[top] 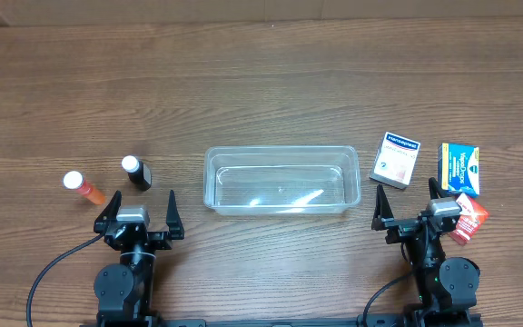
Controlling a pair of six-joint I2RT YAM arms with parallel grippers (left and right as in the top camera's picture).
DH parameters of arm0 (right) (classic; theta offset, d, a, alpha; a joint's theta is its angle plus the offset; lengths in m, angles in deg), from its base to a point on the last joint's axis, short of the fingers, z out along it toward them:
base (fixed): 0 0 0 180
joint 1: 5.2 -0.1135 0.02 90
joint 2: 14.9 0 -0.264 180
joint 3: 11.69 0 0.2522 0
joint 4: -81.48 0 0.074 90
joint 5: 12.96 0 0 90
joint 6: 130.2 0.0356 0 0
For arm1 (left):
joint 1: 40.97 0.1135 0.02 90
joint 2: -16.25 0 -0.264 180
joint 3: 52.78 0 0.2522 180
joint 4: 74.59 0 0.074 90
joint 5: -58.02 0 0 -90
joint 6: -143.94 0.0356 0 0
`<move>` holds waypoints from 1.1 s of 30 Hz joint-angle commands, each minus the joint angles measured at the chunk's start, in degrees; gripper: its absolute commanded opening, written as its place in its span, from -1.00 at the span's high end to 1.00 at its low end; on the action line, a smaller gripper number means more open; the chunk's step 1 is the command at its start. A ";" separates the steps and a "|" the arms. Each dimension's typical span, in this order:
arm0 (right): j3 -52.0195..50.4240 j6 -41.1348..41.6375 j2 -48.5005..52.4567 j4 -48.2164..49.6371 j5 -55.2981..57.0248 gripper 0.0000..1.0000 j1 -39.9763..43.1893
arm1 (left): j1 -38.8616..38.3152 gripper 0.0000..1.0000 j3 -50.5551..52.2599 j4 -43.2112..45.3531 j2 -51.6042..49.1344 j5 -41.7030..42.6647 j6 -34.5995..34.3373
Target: Pack container
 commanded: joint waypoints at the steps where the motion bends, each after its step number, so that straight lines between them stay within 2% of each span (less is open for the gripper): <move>1: -0.57 -0.07 -0.39 0.44 0.48 -1.00 -0.35 | -0.31 -1.00 0.20 0.15 0.42 0.09 0.90; 28: -0.57 0.00 -0.39 0.90 -0.20 -1.00 -0.37 | -0.31 -1.00 0.20 0.15 0.42 0.09 0.90; 31: -0.55 6.60 -0.39 0.79 -0.15 -1.00 -0.37 | -0.31 -1.00 0.20 0.83 0.42 1.07 0.22; 33: 0.15 9.25 -0.28 -0.13 -0.20 -1.00 -0.37 | -0.31 -1.00 -0.63 -0.33 0.42 0.85 -4.09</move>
